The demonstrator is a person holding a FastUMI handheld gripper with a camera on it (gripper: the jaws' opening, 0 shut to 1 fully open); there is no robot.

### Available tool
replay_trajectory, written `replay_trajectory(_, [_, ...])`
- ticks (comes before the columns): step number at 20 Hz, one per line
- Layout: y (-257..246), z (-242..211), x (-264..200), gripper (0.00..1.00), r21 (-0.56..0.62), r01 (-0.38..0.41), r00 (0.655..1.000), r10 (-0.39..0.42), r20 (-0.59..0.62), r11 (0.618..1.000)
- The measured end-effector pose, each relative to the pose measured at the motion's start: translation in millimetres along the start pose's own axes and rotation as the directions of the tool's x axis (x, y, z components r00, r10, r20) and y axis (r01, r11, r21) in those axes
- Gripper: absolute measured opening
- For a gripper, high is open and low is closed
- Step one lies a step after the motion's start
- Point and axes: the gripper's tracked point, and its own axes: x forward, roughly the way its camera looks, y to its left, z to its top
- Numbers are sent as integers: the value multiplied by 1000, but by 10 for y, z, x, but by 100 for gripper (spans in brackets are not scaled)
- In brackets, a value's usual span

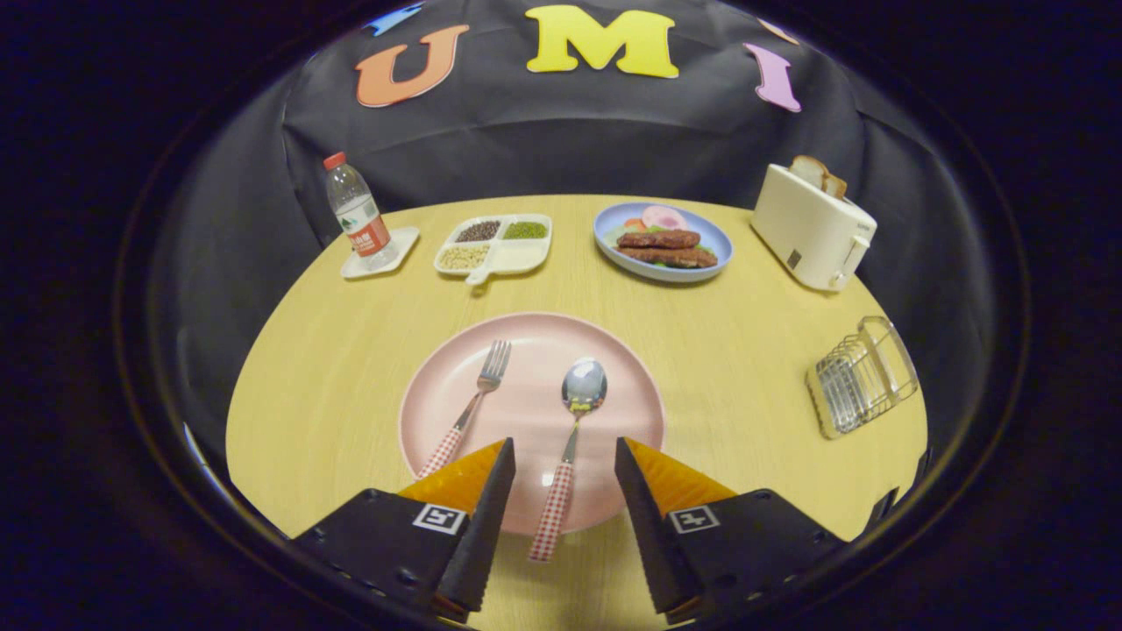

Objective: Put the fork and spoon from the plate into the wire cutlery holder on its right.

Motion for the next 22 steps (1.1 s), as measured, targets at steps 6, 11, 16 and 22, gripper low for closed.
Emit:
replay_trajectory(6, [47, -217, 248, 32, 91, 13, 996, -4, -94, 996])
replay_trajectory(11, [31, -237, 249, 8, 90, 26, 993, -15, -116, 996])
replay_trajectory(16, [-55, -71, -53, 3, 75, -7, 997, 13, -80, 997])
replay_trajectory(22, [-551, 192, -582, 3, 26, 12, 998, -10, -63, 1000])
